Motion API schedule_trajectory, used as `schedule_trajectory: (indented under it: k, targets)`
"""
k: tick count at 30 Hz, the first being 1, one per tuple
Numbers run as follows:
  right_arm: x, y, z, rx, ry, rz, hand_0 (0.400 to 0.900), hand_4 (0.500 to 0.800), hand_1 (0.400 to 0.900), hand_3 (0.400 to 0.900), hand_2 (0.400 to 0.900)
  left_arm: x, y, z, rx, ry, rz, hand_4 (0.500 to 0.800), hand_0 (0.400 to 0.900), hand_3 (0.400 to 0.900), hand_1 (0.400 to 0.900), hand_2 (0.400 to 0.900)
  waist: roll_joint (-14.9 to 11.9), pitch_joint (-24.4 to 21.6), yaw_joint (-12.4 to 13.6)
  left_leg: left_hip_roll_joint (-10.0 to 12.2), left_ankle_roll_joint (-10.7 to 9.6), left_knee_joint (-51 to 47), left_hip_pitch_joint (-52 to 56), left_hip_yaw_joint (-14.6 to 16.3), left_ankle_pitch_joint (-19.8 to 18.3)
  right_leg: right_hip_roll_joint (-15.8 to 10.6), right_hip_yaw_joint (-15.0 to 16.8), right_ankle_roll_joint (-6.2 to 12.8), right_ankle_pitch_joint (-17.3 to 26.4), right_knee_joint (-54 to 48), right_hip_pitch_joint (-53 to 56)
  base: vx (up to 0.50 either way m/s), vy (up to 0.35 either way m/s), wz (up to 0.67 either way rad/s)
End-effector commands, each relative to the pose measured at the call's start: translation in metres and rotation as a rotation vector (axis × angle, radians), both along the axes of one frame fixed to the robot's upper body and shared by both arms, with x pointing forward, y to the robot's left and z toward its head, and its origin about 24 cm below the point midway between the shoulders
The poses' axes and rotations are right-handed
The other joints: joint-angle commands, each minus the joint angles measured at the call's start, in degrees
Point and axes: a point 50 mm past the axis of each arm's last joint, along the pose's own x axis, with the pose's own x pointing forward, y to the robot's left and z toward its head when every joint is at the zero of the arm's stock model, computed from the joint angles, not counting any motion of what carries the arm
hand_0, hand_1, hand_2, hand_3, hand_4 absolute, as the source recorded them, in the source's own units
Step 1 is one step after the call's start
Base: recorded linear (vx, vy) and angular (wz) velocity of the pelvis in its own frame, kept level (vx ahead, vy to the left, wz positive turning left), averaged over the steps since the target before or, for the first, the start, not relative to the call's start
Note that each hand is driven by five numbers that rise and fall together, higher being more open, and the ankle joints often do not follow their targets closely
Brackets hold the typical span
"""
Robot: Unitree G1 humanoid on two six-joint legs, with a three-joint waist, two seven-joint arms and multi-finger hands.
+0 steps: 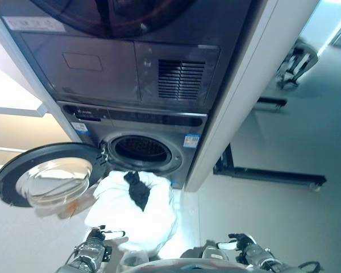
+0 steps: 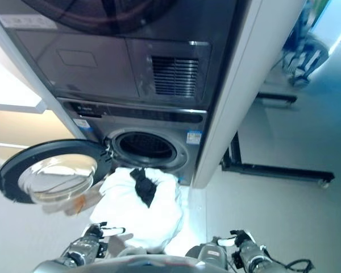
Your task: Put the clothes in the basket into the washing machine.
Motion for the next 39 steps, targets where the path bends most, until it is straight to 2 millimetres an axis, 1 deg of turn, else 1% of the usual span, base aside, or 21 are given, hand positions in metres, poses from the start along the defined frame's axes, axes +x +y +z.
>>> schedule_trajectory:
  k: [1, 2, 3, 4, 5, 6, 7, 8, 12, 13, 15, 16, 19, 21, 27, 28, 31, 34, 39]
  targets:
    - [-0.006, -0.027, 0.005, -0.100, 0.052, -0.012, 0.900, 0.800, 0.900, 0.900, 0.900, 0.077, -0.005, 0.038, 0.027, -0.242, -0.042, 0.800, 0.900, 0.900, 0.900, 0.900, 0.62, 3.16, -4.45, -1.32, -1.51, 11.13, -7.08, -5.13, -3.48, -0.53, 5.51, -0.75, 8.73, -11.21, -5.31, -0.04, -0.222, 0.97]
    - [0.001, -0.030, 0.009, -0.105, 0.036, -0.020, 0.900, 0.800, 0.900, 0.900, 0.900, 0.092, -0.012, 0.046, 0.025, -0.291, -0.062, 0.800, 0.900, 0.900, 0.900, 0.900, 0.35, 4.55, -5.57, -1.37, -2.05, 13.99, -8.71, -6.82, -4.94, -0.79, 7.91, -0.52, 10.03, -13.49, -7.54, -0.05, -0.227, 0.85]
    - [0.009, -0.032, 0.011, -0.110, 0.024, -0.020, 0.900, 0.800, 0.900, 0.900, 0.900, 0.102, -0.017, 0.052, 0.024, -0.328, -0.073, 0.800, 0.900, 0.900, 0.900, 0.900, -0.01, 5.44, -5.98, -1.19, -2.60, 16.76, -10.47, -7.67, -5.99, -1.53, 8.44, -0.43, 9.74, -15.70, -7.96, -0.03, -0.208, 0.52]
    - [0.013, -0.030, 0.012, -0.114, 0.026, -0.010, 0.900, 0.800, 0.900, 0.900, 0.900, 0.107, -0.021, 0.056, 0.022, -0.354, -0.073, 0.800, 0.900, 0.900, 0.900, 0.900, -0.55, 5.74, -5.91, -0.97, -2.58, 18.74, -12.07, -7.62, -6.44, -1.34, 7.97, -0.31, 7.67, -17.63, -6.08, 0.04, -0.209, 0.21]
    - [0.014, -0.030, 0.012, -0.125, 0.040, 0.005, 0.900, 0.800, 0.900, 0.900, 0.900, 0.110, -0.029, 0.056, 0.011, -0.377, -0.064, 0.800, 0.900, 0.900, 0.900, 0.900, -0.72, 5.98, -5.84, 0.04, -2.85, 21.47, -13.06, -8.04, -6.91, -1.57, 8.28, -0.66, 6.39, -17.24, -4.95, 0.07, -0.178, 0.17]
    - [0.017, -0.029, 0.013, -0.133, 0.039, 0.008, 0.900, 0.800, 0.900, 0.900, 0.900, 0.116, -0.033, 0.061, 0.011, -0.404, -0.071, 0.800, 0.900, 0.900, 0.900, 0.900, -0.91, 6.69, -6.12, 1.36, -3.30, 23.77, -14.22, -8.29, -7.54, -1.40, 8.85, -0.41, 5.03, -15.74, -5.40, 0.07, -0.151, 0.21]
    - [0.019, -0.029, 0.014, -0.138, 0.034, 0.007, 0.900, 0.800, 0.900, 0.900, 0.900, 0.121, -0.034, 0.065, 0.014, -0.424, -0.072, 0.800, 0.900, 0.900, 0.900, 0.900, -0.99, 7.23, -6.28, 2.19, -3.54, 25.00, -15.23, -8.26, -7.82, -0.99, 8.98, -0.19, 3.84, -14.65, -5.62, -0.01, -0.102, 0.21]
    - [0.023, -0.029, 0.016, -0.149, 0.023, 0.008, 0.900, 0.800, 0.900, 0.900, 0.900, 0.127, -0.034, 0.070, 0.012, -0.452, -0.067, 0.800, 0.900, 0.900, 0.900, 0.900, -1.03, 7.73, -6.35, 2.89, -3.87, 26.31, -16.07, -8.01, -8.01, -1.08, 8.45, -0.21, 3.40, -13.31, -6.52, -0.05, -0.063, 0.12]
    - [0.054, -0.034, 0.031, -0.195, -0.065, 0.028, 0.900, 0.800, 0.900, 0.900, 0.900, 0.158, -0.036, 0.099, -0.015, -0.595, -0.039, 0.800, 0.900, 0.900, 0.900, 0.900, -0.19, 10.50, -7.40, 4.80, -4.31, 29.86, -20.81, -8.14, -9.10, 0.03, 9.02, -0.67, 0.87, -5.95, -13.43, -0.17, 0.019, 0.03]
    - [0.064, -0.036, 0.037, -0.207, -0.088, 0.036, 0.900, 0.800, 0.900, 0.900, 0.900, 0.168, -0.033, 0.111, -0.024, -0.639, -0.023, 0.800, 0.900, 0.900, 0.900, 0.900, 0.03, 11.02, -7.54, 5.06, -4.22, 31.22, -23.07, -8.38, -9.31, 0.32, 9.18, -0.91, -0.23, -3.45, -15.77, -0.19, 0.024, -0.07]
    - [0.073, -0.037, 0.042, -0.217, -0.110, 0.043, 0.900, 0.800, 0.900, 0.900, 0.900, 0.179, -0.030, 0.126, -0.038, -0.693, 0.001, 0.800, 0.900, 0.900, 0.900, 0.900, 0.08, 11.55, -7.62, 5.47, -4.16, 33.12, -25.90, -8.71, -9.73, 0.67, 9.32, -1.25, -1.65, -0.87, -18.10, -0.16, -0.010, -0.06]
    - [0.079, -0.038, 0.046, -0.222, -0.129, 0.045, 0.900, 0.800, 0.900, 0.900, 0.900, 0.190, -0.026, 0.141, -0.040, -0.737, 0.013, 0.800, 0.900, 0.900, 0.900, 0.900, -0.10, 12.32, -7.54, 5.61, -4.17, 35.61, -29.05, -9.11, -10.21, 0.84, 9.35, -1.63, -2.79, 1.21, -19.83, -0.15, -0.045, -0.02]
    - [0.086, -0.038, 0.051, -0.224, -0.155, 0.031, 0.900, 0.800, 0.900, 0.900, 0.900, 0.207, -0.023, 0.168, -0.053, -0.813, 0.030, 0.800, 0.900, 0.900, 0.900, 0.900, -0.42, 13.41, -7.28, 5.68, -4.12, 39.98, -34.44, -9.76, -11.06, 1.10, 9.20, -2.18, -4.43, 4.72, -23.16, -0.12, -0.060, 0.02]
    - [0.089, -0.038, 0.052, -0.224, -0.165, 0.030, 0.900, 0.800, 0.900, 0.900, 0.900, 0.212, -0.022, 0.177, -0.058, -0.841, 0.036, 0.800, 0.900, 0.900, 0.900, 0.900, -0.62, 13.84, -7.13, 5.82, -4.19, 41.79, -36.68, -10.10, -11.38, 1.24, 9.19, -2.31, -4.98, 6.07, -24.58, -0.08, -0.052, 0.03]
    - [0.088, -0.037, 0.052, -0.203, -0.192, 0.028, 0.900, 0.800, 0.900, 0.900, 0.900, 0.227, -0.021, 0.211, -0.046, -0.955, 0.089, 0.800, 0.900, 0.900, 0.900, 0.900, -2.53, 15.36, -6.43, 6.46, -4.64, 47.58, -44.63, -11.47, -12.36, 1.86, 8.83, -2.68, -6.35, 10.38, -29.58, -0.05, -0.058, 0.01]
    - [0.087, -0.037, 0.051, -0.200, -0.192, 0.028, 0.900, 0.800, 0.900, 0.900, 0.900, 0.228, -0.021, 0.215, -0.042, -0.967, 0.097, 0.800, 0.900, 0.900, 0.900, 0.900, -2.63, 15.61, -6.28, 6.76, -4.99, 49.66, -45.16, -11.88, -14.76, 1.94, 8.95, -2.20, -8.52, 12.36, -29.87, 0.04, -0.030, 0.03]
    - [0.085, -0.036, 0.050, -0.191, -0.197, 0.022, 0.900, 0.800, 0.900, 0.900, 0.900, 0.233, -0.022, 0.229, -0.022, -1.010, 0.131, 0.800, 0.900, 0.900, 0.900, 0.900, -3.48, 16.02, -6.20, 7.53, -5.24, 52.16, -48.34, -12.54, -15.05, 2.09, 8.66, -2.31, -8.88, 14.01, -31.81, 0.00, -0.039, 0.11]
    - [0.081, -0.036, 0.047, -0.179, -0.203, 0.020, 0.900, 0.800, 0.900, 0.900, 0.900, 0.238, -0.021, 0.243, 0.009, -1.050, 0.159, 0.800, 0.900, 0.900, 0.900, 0.900, -4.43, 16.70, -5.93, 8.38, -5.44, 54.82, -51.46, -13.89, -15.45, 2.03, 8.42, -2.50, -9.50, 15.94, -33.89, -0.01, -0.059, 0.18]
    - [0.087, -0.027, 0.049, -0.153, -0.247, 0.033, 0.900, 0.800, 0.900, 0.900, 0.900, 0.243, -0.022, 0.262, 0.035, -1.086, 0.175, 0.800, 0.900, 0.900, 0.900, 0.900, -5.79, 17.60, -5.22, 8.33, -5.52, 57.89, -55.80, -15.59, -16.12, 2.27, 8.05, -2.57, -9.66, 17.50, -36.77, -0.02, -0.062, 0.09]
